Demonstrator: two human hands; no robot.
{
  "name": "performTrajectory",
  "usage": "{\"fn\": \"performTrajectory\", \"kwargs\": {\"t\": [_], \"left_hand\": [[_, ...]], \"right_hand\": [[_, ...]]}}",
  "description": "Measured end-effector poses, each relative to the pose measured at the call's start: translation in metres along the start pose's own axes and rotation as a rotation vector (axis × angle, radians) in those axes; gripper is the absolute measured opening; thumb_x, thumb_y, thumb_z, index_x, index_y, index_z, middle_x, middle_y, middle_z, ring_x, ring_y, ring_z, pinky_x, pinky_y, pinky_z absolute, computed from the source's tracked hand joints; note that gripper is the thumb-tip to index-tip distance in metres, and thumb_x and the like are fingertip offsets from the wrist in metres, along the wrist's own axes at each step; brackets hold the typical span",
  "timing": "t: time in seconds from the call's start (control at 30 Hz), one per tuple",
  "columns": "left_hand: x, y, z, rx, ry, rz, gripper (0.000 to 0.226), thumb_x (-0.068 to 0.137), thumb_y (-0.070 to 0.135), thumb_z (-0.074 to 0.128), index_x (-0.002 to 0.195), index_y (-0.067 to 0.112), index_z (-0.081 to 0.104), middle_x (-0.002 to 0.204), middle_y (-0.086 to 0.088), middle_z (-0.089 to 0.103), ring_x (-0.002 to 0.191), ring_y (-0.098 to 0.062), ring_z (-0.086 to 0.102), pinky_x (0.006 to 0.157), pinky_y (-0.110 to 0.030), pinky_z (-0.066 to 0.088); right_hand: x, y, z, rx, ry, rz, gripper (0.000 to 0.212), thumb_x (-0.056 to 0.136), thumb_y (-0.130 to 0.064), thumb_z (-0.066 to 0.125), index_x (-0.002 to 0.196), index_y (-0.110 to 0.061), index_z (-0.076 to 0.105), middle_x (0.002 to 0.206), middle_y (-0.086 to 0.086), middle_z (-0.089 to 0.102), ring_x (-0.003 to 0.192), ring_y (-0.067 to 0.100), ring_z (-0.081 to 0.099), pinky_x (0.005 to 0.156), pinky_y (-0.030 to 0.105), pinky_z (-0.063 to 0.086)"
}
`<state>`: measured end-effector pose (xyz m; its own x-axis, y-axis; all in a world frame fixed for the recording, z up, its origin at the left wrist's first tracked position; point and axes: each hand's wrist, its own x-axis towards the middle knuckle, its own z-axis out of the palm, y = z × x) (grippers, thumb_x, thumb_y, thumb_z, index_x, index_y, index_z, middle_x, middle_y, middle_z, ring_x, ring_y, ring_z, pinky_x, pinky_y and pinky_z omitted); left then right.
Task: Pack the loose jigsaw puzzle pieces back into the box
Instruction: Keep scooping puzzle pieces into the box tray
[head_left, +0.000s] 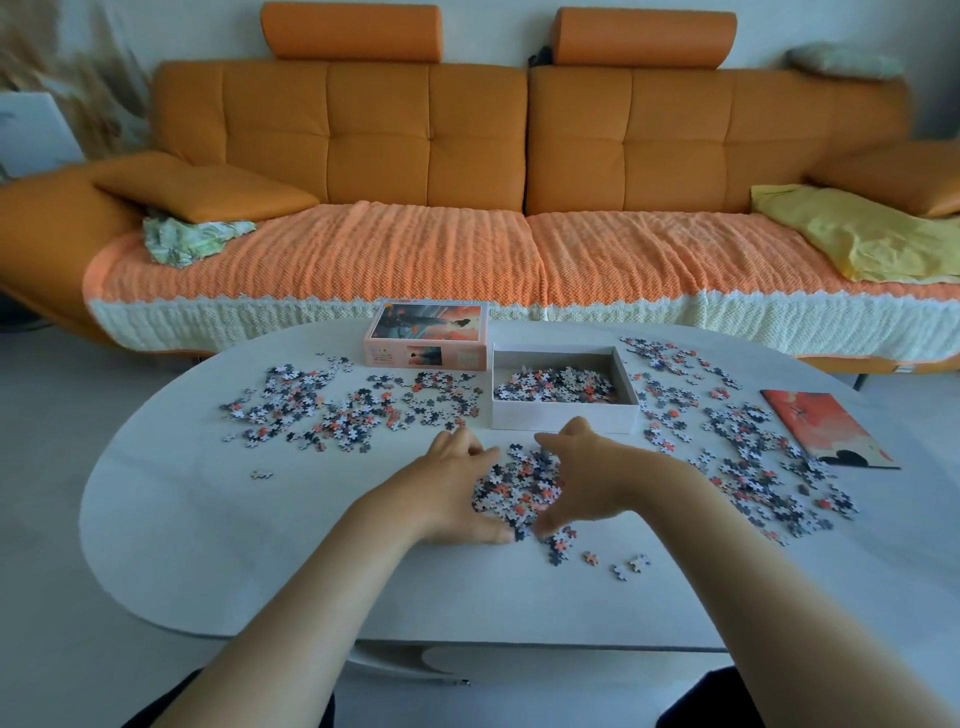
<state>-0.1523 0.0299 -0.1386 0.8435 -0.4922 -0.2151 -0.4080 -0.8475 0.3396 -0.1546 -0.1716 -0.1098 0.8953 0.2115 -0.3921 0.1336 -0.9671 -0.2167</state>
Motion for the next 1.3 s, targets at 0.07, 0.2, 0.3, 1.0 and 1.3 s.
{"fn": "performTrajectory", "kwargs": {"t": [0.07, 0.2, 0.3, 1.0, 1.3], "left_hand": [[0.004, 0.004, 0.002, -0.045, 0.023, 0.014, 0.089, 0.077, 0.06, 0.067, 0.151, 0.03, 0.028, 0.131, 0.008, 0.03, 0.131, -0.011, 0.027, 0.106, -0.038, 0.038], [0.013, 0.005, 0.002, -0.141, 0.129, 0.014, 0.059, 0.084, 0.048, 0.067, 0.137, 0.026, 0.052, 0.114, 0.007, 0.043, 0.11, -0.012, 0.046, 0.093, -0.031, 0.043], [0.017, 0.005, 0.002, -0.182, 0.191, -0.007, 0.038, 0.086, 0.04, 0.068, 0.122, 0.028, 0.064, 0.106, 0.007, 0.047, 0.097, -0.013, 0.053, 0.081, -0.028, 0.045], [0.075, 0.008, -0.048, -0.445, 0.543, 0.029, 0.005, 0.086, 0.019, 0.073, 0.09, 0.019, 0.073, 0.083, 0.009, 0.067, 0.073, -0.001, 0.058, 0.058, -0.01, 0.036], [0.109, 0.003, -0.033, -0.224, 0.51, 0.147, 0.024, 0.096, 0.012, 0.057, 0.113, 0.018, 0.071, 0.102, -0.001, 0.062, 0.095, -0.019, 0.058, 0.081, -0.032, 0.047]], "right_hand": [[0.005, -0.003, 0.002, -0.004, -0.014, -0.002, 0.103, 0.06, -0.061, 0.081, 0.144, -0.025, 0.034, 0.137, 0.003, 0.028, 0.118, 0.03, 0.05, 0.101, 0.045, 0.045], [0.017, -0.008, 0.001, 0.069, 0.104, -0.053, 0.057, 0.07, -0.046, 0.08, 0.121, -0.027, 0.061, 0.117, 0.002, 0.044, 0.095, 0.021, 0.054, 0.081, 0.029, 0.046], [0.02, -0.013, -0.001, 0.118, 0.158, -0.048, 0.038, 0.079, -0.036, 0.076, 0.115, -0.025, 0.068, 0.11, 0.0, 0.055, 0.083, 0.018, 0.058, 0.07, 0.026, 0.048], [0.044, 0.016, -0.049, 0.495, 0.534, -0.098, 0.014, 0.08, -0.01, 0.076, 0.083, -0.024, 0.073, 0.069, -0.001, 0.069, 0.054, 0.014, 0.068, 0.043, 0.013, 0.044], [0.083, 0.025, -0.038, 0.366, 0.534, -0.014, 0.029, 0.088, -0.029, 0.068, 0.117, -0.029, 0.068, 0.101, -0.005, 0.071, 0.077, 0.013, 0.063, 0.063, 0.023, 0.047]]}}
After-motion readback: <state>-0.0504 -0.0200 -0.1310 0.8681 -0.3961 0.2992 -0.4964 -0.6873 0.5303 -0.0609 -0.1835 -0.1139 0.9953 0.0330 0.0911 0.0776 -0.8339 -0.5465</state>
